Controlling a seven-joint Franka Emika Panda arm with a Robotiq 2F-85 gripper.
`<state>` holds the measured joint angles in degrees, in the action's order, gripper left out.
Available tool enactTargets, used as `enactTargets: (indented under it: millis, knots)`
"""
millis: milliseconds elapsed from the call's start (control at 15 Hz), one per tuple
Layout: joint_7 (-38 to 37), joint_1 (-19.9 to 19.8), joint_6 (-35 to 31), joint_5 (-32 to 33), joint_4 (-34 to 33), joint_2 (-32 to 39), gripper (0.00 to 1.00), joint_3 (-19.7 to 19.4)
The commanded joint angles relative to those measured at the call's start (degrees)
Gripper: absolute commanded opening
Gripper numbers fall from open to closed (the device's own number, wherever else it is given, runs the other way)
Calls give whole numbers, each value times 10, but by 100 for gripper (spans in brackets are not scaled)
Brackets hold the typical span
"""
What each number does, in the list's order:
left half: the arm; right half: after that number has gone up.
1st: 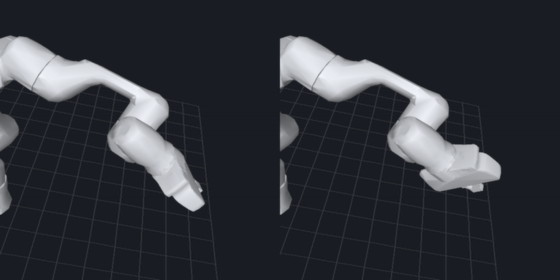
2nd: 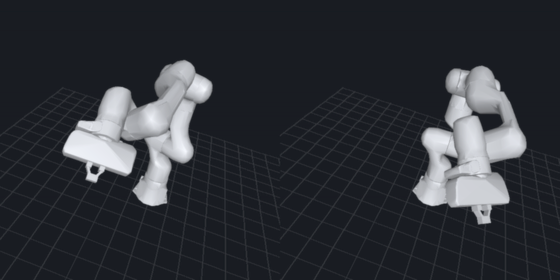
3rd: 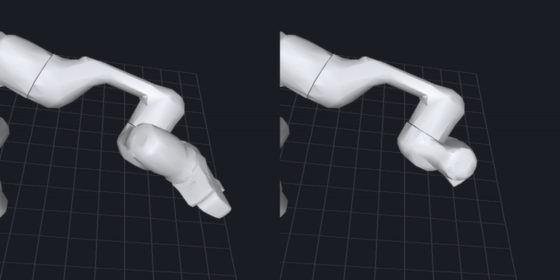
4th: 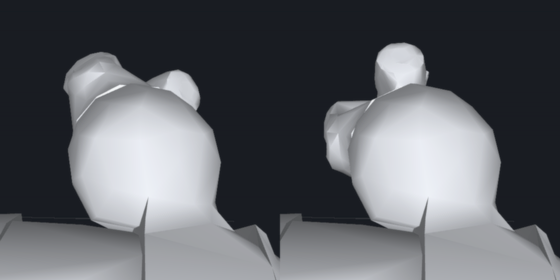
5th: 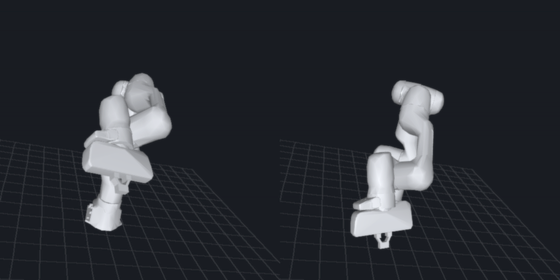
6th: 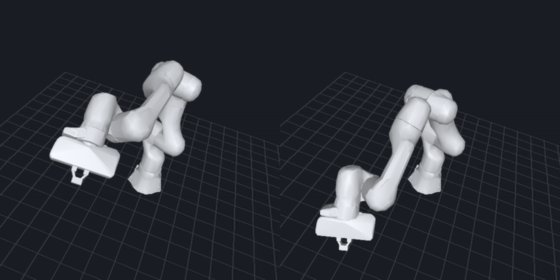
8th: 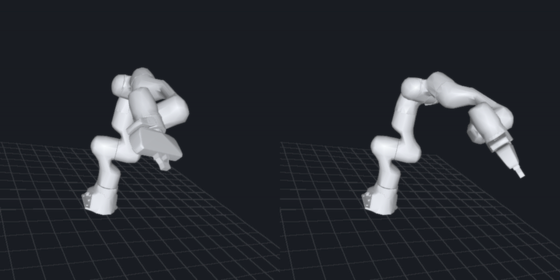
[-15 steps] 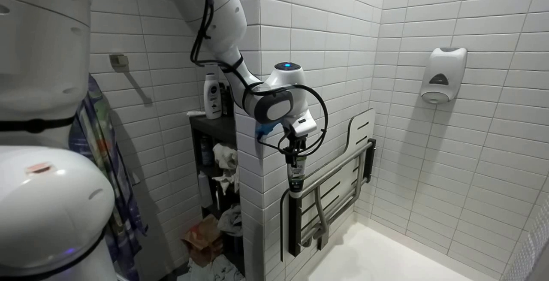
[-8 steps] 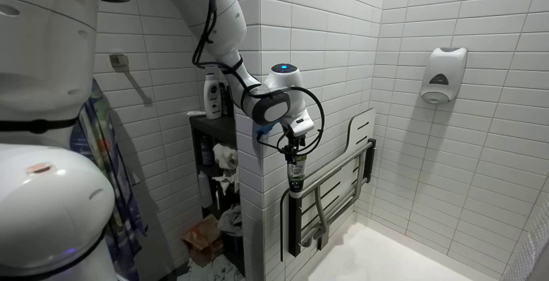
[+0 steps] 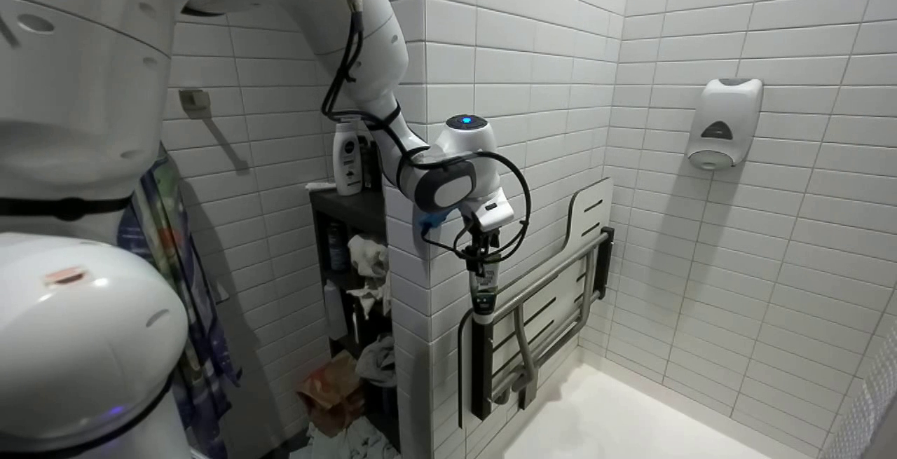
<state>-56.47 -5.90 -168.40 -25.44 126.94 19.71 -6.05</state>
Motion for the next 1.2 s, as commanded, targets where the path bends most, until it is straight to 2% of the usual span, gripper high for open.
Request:
enactTargets:
  millis: [0,267,333,400,533,733,1000,1067,1133]
  knots:
    - [6,-2,0,-8,-16,14,100,0]
    - [4,-3,-1,-9,-19,20,100,-2]
    - [3,-3,-2,-9,-20,21,89,-2]
    - [4,-4,-2,-11,-21,22,73,-1]
    - [5,-6,-1,-12,-22,23,61,0]
    - [5,-9,-1,-14,-24,24,35,1]
    - [4,-12,0,-21,-27,25,6,2]
    - [4,-12,-1,-22,-27,25,0,2]
    - [3,-12,-1,-22,-27,25,0,1]
